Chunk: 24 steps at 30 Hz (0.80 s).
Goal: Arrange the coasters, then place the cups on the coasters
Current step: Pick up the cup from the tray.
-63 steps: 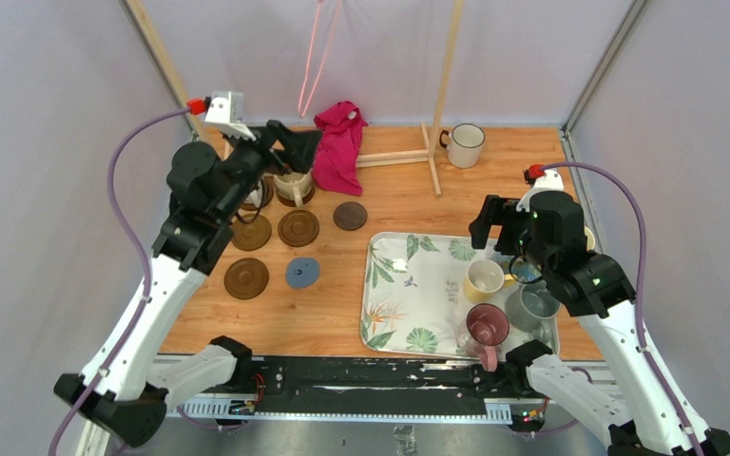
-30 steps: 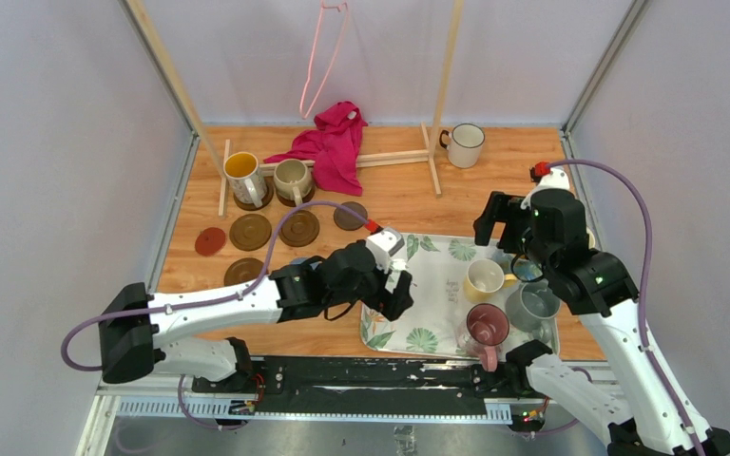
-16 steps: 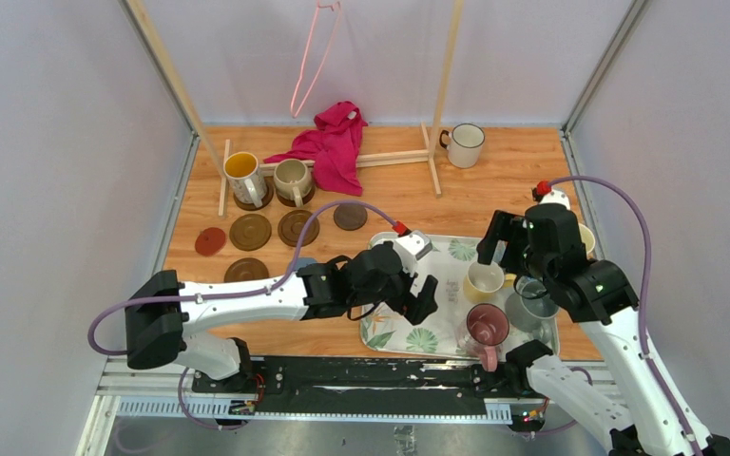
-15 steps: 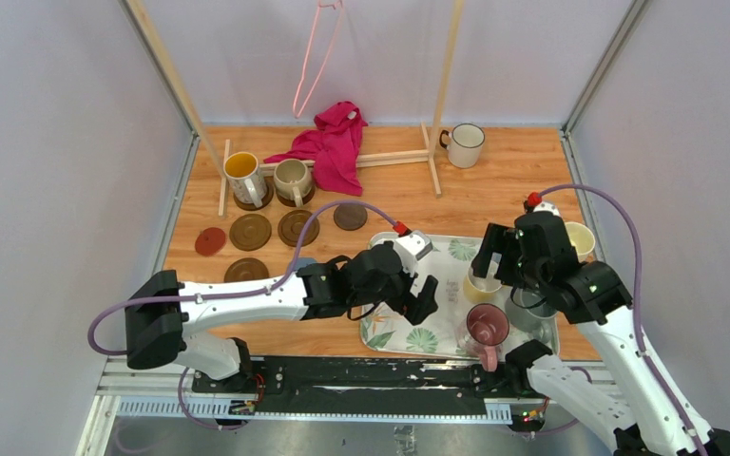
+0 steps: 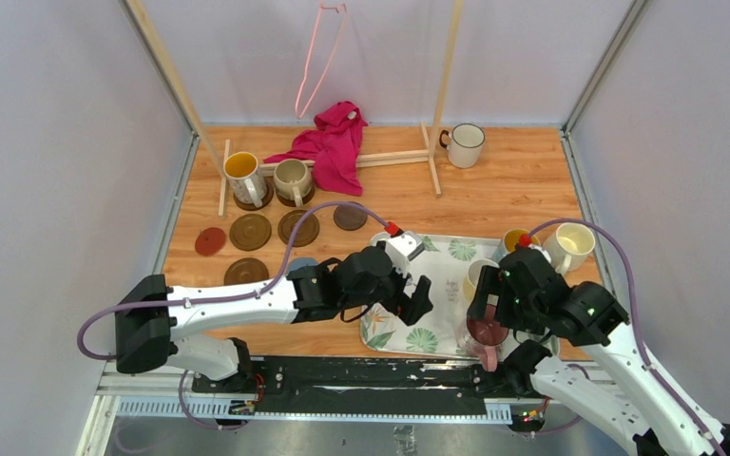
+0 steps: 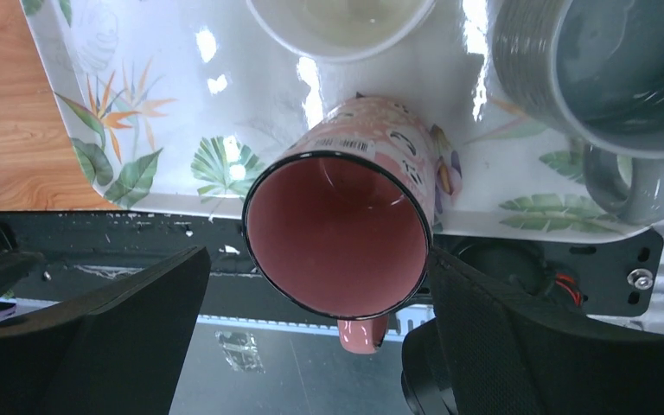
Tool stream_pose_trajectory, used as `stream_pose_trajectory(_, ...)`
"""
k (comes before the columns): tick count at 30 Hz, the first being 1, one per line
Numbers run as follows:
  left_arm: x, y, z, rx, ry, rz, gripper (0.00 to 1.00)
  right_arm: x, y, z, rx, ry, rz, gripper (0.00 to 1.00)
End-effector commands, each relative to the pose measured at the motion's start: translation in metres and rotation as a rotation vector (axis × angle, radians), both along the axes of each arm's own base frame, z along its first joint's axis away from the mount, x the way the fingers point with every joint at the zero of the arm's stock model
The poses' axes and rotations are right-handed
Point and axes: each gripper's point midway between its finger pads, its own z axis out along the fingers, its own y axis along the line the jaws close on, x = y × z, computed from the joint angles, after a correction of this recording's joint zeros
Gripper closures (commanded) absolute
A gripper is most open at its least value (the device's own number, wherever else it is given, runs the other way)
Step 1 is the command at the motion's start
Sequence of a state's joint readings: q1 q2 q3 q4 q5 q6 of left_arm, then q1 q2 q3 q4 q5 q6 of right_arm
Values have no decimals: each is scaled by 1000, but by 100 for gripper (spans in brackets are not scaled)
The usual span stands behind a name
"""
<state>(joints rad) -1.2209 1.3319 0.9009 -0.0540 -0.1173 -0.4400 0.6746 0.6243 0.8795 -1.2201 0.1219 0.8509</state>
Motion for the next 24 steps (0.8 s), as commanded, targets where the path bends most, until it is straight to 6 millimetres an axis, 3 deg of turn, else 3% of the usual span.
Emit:
stream_pose_trajectory(1,2,5,8,-17,-37,15,0,-25,-1,-11,0,105,8,0)
stream_pose_trajectory(14,8,15,8,-30,-40,54,0,-66,-10,-29,-88,268,93,0)
stream_pose_trajectory(16,9,17,8,-30,-39,58,0,-65,-15,-22,-131,261,108,0)
stream_pose_trajectory(21,9,21,9,-35,-40,57,0,-40,-32,22,-243,135,85,0)
stream_pose_trajectory(24,6,21,9,-48,-35,46,0,-36,-42,25,-284,109,58,0)
